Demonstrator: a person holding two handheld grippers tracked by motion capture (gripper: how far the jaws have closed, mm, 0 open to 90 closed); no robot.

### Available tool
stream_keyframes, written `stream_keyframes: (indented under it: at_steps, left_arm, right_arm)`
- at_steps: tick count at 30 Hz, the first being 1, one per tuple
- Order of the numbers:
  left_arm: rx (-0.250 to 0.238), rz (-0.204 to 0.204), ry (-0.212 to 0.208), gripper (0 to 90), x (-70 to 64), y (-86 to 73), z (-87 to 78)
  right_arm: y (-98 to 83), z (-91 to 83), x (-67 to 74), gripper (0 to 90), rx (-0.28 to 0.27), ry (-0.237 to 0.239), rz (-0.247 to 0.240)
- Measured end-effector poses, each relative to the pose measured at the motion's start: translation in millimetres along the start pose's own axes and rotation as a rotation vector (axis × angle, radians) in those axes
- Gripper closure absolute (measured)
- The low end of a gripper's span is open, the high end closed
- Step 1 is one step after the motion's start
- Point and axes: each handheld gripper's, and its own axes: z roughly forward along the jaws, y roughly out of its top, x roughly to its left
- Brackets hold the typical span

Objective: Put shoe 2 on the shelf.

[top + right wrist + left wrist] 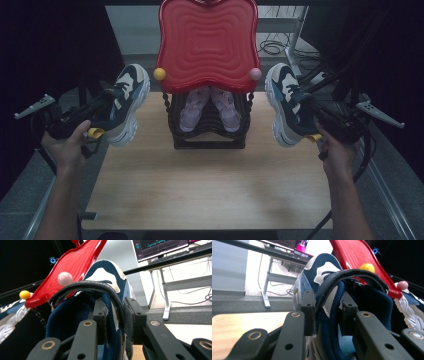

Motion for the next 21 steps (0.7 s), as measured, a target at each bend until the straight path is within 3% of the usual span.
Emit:
stream_keyframes:
  at_steps: [10,21]
  left_arm:
    - [-0.021,-0.003,-0.023,71.2,-8.4,22.3,12.5]
    - [-0.044,-0.002,-0.049,71.2,-19.1,39.9,20.4]
  right_arm:
    - [23.9,8.8,5.1,73.0,-0.023,-0.007,0.005]
    - [43.9,18.4,10.9,73.0,-0.023,0.023,0.036]
